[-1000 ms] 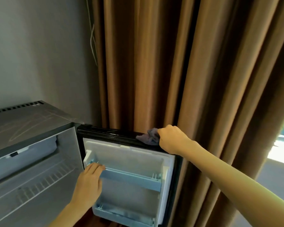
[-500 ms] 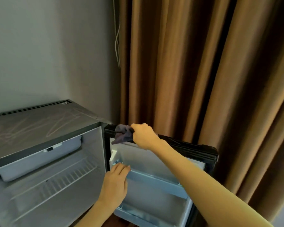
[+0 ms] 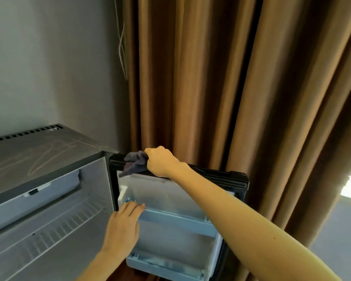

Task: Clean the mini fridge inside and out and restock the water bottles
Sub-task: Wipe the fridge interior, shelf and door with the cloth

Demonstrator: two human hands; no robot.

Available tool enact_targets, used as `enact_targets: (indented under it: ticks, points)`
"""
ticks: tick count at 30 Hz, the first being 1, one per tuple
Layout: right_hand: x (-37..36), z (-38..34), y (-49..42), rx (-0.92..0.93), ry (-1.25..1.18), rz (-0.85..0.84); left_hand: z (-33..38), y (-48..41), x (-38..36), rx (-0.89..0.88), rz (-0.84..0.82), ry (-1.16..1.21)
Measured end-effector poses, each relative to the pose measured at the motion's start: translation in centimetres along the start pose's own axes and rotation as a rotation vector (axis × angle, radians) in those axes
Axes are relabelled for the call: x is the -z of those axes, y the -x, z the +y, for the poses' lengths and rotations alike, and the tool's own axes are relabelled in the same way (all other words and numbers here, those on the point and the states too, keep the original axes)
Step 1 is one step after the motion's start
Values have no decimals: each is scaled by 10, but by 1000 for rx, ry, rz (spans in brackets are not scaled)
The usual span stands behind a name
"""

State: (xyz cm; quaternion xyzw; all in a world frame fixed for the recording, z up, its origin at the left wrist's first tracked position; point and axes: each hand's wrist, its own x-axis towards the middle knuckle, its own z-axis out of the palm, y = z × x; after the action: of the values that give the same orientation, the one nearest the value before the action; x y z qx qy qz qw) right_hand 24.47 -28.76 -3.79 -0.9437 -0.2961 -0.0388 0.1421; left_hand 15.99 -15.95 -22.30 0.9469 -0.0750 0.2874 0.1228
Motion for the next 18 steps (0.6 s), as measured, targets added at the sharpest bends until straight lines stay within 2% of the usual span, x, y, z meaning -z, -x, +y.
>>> enact_targets:
  ticks: [7, 13, 18]
  points:
    - [19, 64, 66, 39, 257, 52, 12, 0, -9, 6, 103, -35]
    - [33, 144, 130, -43, 252, 112, 20, -1, -6, 79, 25, -60]
    - [35, 181, 149, 19, 118, 192, 33, -4, -2, 130, -3, -66]
